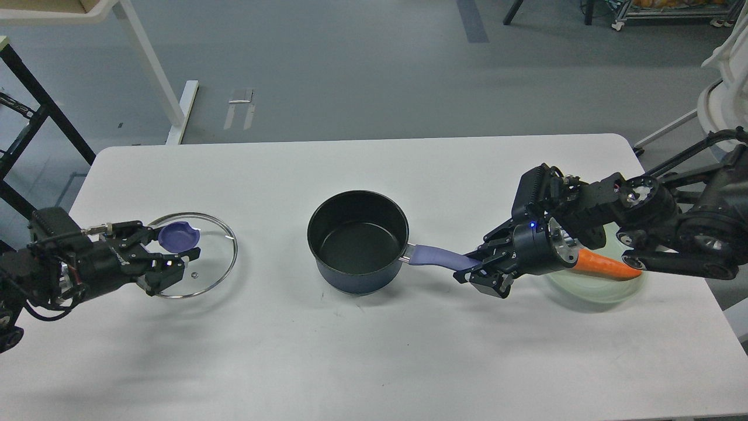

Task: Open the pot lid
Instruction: 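Lift the glass lid off the pot with the left gripper, move it aside, then set the lid on the table and open the left gripper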

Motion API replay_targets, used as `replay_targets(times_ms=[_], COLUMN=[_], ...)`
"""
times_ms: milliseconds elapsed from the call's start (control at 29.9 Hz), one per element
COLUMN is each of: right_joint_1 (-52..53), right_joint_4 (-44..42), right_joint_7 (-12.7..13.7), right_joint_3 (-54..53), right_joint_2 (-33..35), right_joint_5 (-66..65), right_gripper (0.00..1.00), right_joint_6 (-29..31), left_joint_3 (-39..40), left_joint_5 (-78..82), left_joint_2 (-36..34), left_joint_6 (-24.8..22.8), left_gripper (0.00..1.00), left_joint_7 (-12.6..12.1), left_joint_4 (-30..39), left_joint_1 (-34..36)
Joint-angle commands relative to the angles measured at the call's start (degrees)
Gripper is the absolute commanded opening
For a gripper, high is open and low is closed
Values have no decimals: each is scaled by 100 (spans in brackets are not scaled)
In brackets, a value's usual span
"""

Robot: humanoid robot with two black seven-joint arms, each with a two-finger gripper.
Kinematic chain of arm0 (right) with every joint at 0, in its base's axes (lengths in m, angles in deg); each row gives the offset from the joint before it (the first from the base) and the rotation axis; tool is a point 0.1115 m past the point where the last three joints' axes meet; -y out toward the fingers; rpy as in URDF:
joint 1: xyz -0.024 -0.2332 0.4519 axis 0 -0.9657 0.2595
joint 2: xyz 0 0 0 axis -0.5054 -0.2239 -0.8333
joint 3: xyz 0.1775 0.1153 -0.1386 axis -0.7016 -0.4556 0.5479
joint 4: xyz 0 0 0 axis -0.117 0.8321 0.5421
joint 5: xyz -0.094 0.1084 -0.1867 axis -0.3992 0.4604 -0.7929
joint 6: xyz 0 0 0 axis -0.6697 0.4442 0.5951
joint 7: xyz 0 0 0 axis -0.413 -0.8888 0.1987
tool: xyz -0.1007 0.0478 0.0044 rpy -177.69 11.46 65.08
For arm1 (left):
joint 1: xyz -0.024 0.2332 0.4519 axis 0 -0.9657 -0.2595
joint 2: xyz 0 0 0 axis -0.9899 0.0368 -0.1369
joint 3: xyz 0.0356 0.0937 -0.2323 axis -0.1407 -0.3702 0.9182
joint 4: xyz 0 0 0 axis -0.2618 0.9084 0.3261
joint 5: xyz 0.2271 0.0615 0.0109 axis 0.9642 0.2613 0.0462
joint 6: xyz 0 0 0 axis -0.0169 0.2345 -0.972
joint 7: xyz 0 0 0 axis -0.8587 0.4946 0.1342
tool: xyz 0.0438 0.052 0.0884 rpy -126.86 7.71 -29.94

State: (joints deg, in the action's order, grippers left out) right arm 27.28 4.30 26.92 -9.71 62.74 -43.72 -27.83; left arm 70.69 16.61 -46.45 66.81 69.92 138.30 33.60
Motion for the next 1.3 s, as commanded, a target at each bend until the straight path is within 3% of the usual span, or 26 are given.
replay_targets(times_ms=[0,301,435,602,736,870,1138,1271], right_joint_1=[0,-8,-8,-17,-17,-26,-52,-52], right_joint_4=[0,0,-9,-9,-9,-9,-18,-18], right_joint_7=[0,0,0,0,0,0,0,0], right_joint_3=[0,0,0,-9,-9,-9,-9,0], right_joint_2=[-6,-6,-6,-6,-6,-15,-15,-15], right_joint_5=[8,8,8,8,8,8,8,8], right_gripper=[31,32,32,32,32,32,32,35], right_joint_6=[0,0,0,-9,-44,-53,-53,-53], left_joint_3=[4,-5,-5,4,30,13,92,241], left_joint_5=[-192,-299,-307,-307,-421,-851,-1238,-2351], left_joint_2=[179,399,408,452,461,461,391,277], left_joint_6=[40,75,119,128,128,110,67,-100], left_gripper=[29,39,53,60,82,93,98,98], left_joint_7=[-1,-1,-1,-1,-1,-1,-1,-1], left_joint_4=[-247,-432,-449,-537,-537,-520,-423,-46], left_joint_1=[-123,-360,-396,-457,-457,-457,-405,-160])
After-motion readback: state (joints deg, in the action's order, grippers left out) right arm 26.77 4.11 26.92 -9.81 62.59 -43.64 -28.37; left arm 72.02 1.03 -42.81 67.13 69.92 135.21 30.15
